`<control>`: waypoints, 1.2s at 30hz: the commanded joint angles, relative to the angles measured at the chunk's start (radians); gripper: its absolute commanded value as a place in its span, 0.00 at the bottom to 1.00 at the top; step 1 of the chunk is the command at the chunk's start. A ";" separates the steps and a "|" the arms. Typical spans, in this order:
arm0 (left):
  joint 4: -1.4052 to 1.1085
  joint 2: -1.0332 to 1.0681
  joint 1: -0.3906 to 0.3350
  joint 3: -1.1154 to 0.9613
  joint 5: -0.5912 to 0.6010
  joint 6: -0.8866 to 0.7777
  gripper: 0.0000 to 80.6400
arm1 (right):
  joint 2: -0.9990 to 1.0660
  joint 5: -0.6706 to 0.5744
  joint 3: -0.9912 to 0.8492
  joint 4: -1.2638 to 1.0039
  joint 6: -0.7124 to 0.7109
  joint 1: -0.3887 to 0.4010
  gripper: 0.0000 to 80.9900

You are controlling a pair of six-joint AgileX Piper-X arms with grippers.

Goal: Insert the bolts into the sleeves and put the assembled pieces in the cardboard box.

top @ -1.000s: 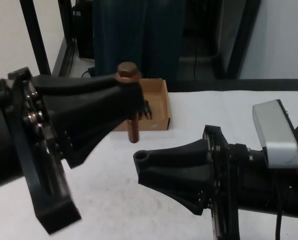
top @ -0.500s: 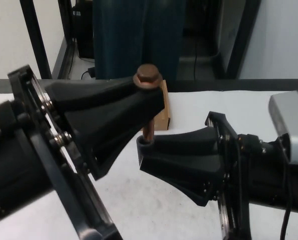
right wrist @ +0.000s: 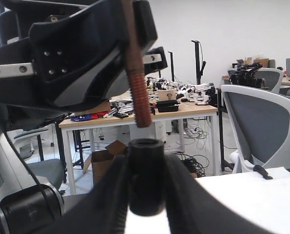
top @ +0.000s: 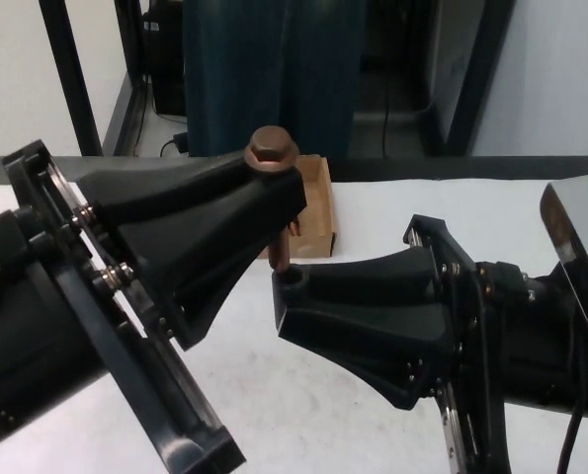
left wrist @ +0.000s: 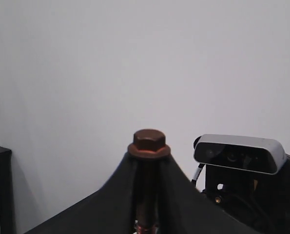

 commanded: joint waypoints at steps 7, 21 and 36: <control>-0.025 -0.007 -0.005 0.001 -0.007 -0.089 0.01 | -0.002 -0.015 -0.014 -0.021 0.001 0.001 0.00; -0.026 -0.007 -0.009 0.033 -0.007 -0.117 0.01 | -0.002 -0.015 -0.014 -0.051 0.001 0.001 0.00; 0.065 -0.007 -0.032 0.034 0.037 -0.130 0.01 | -0.002 -0.015 -0.014 -0.051 0.001 0.001 0.00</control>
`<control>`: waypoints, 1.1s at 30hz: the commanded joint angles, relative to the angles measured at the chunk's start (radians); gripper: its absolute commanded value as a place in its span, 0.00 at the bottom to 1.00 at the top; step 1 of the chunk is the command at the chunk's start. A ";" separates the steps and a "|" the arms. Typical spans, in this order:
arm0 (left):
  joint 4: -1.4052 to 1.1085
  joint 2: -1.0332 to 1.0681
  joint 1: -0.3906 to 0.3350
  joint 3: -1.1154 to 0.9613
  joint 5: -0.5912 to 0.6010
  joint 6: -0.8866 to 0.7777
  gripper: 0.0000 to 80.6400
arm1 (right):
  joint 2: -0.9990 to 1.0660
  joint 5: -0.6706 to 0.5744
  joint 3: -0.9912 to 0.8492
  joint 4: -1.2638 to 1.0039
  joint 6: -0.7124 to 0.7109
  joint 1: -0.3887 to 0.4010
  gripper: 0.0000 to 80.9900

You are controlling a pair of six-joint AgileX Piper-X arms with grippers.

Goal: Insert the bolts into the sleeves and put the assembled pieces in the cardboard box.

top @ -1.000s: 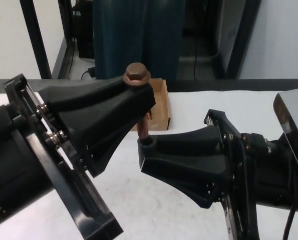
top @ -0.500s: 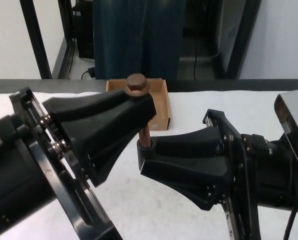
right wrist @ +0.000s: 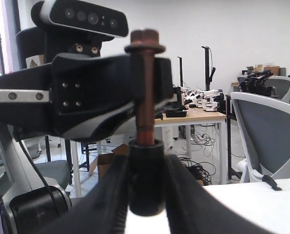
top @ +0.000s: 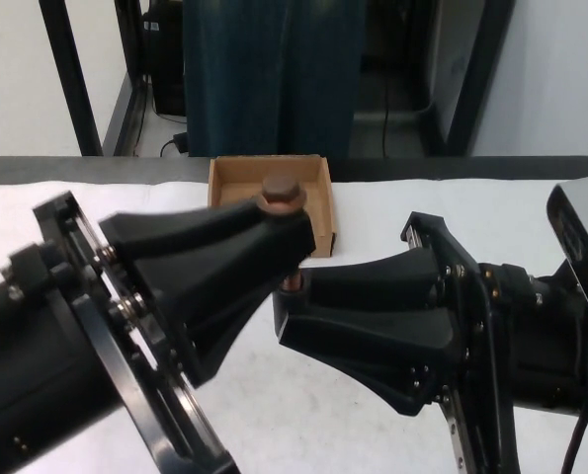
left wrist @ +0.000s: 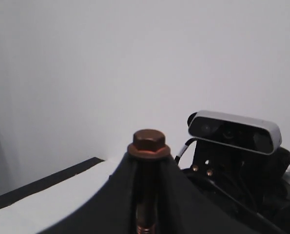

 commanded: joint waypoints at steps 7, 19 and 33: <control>0.100 -0.007 -0.009 0.004 0.060 0.008 0.01 | -0.004 0.011 -0.014 -0.014 0.000 0.001 0.00; 0.138 -0.007 -0.009 0.004 0.054 0.004 0.01 | -0.004 0.011 -0.014 -0.014 0.000 0.001 0.00; 0.080 -0.024 -0.004 -0.007 0.047 -0.006 0.78 | -0.004 0.011 -0.014 -0.014 0.000 0.001 0.00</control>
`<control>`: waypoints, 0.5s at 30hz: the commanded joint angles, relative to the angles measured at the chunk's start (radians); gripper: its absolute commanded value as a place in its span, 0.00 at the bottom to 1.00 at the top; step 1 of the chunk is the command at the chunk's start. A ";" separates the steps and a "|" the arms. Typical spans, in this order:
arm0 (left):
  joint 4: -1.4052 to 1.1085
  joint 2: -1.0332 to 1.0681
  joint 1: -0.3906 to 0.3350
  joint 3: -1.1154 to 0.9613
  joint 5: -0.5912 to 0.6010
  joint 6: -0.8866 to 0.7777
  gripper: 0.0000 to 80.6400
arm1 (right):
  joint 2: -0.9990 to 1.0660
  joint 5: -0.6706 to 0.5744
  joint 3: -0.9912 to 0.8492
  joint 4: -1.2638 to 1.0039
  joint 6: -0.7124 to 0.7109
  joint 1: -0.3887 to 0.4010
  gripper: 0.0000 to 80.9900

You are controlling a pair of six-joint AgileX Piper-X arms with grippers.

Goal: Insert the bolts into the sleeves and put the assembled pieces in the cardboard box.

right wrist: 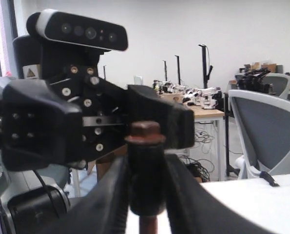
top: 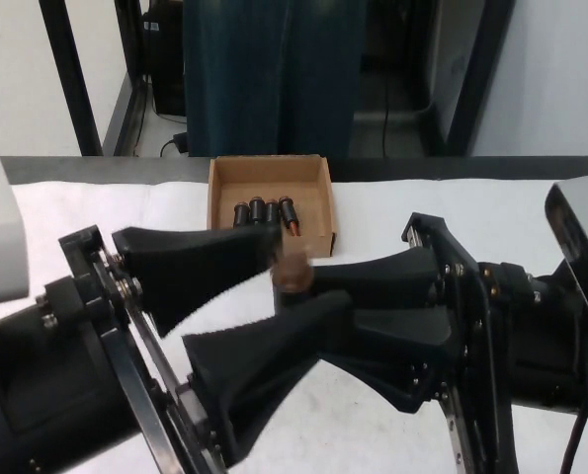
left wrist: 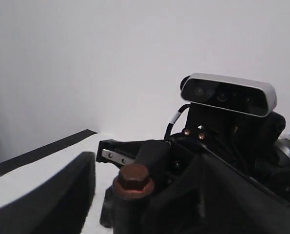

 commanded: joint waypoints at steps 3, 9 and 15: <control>-0.015 -0.049 -0.004 -0.025 -0.012 0.010 0.77 | -0.004 0.008 -0.014 -0.022 -0.006 0.000 0.00; -0.011 -0.136 -0.004 -0.044 -0.166 0.089 0.77 | -0.016 0.020 -0.015 -0.022 -0.001 -0.005 0.00; 0.195 -0.223 -0.004 -0.053 -0.439 0.055 0.77 | -0.068 0.303 -0.026 0.015 0.065 -0.032 0.00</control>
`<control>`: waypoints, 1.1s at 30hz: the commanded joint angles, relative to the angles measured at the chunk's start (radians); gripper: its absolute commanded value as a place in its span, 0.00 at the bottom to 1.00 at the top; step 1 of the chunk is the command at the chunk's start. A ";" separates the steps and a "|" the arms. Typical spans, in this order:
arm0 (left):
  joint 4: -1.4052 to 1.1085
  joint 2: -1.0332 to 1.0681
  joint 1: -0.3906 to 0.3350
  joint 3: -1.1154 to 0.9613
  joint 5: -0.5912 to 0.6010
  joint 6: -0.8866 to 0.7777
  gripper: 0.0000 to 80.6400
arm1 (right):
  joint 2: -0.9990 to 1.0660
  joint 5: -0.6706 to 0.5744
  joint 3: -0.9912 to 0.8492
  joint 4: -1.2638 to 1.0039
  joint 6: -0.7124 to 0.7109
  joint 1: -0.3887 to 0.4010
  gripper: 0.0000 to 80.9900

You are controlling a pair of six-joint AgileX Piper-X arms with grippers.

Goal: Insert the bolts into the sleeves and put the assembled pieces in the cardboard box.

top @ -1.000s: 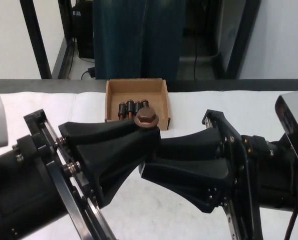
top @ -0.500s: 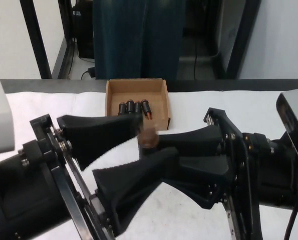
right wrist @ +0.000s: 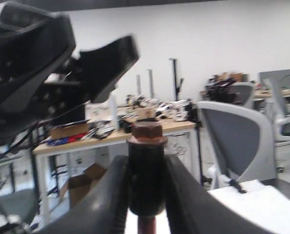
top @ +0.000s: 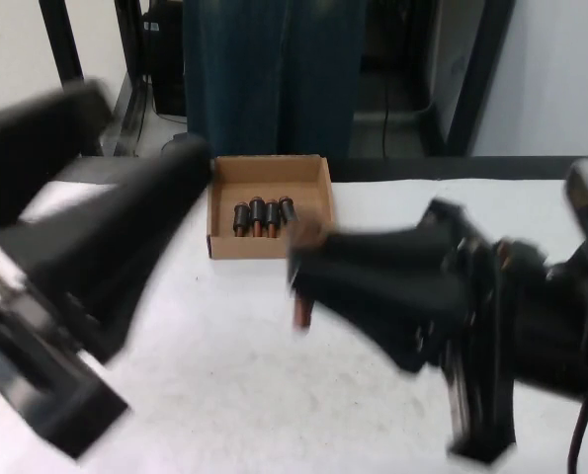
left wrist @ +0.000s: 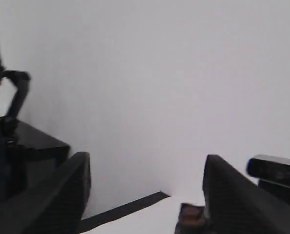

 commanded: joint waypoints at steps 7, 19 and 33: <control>0.532 -0.008 -0.004 -0.057 -0.124 -0.221 0.77 | -0.078 0.277 -0.163 0.323 0.019 -0.088 0.00; 0.695 0.007 -0.004 -0.057 -0.086 -0.381 0.77 | 0.012 0.532 -0.603 1.073 -0.109 -0.158 0.00; 0.762 0.113 -0.004 -0.057 0.133 -0.452 0.77 | 0.461 0.526 -1.094 1.518 -0.043 -0.257 0.00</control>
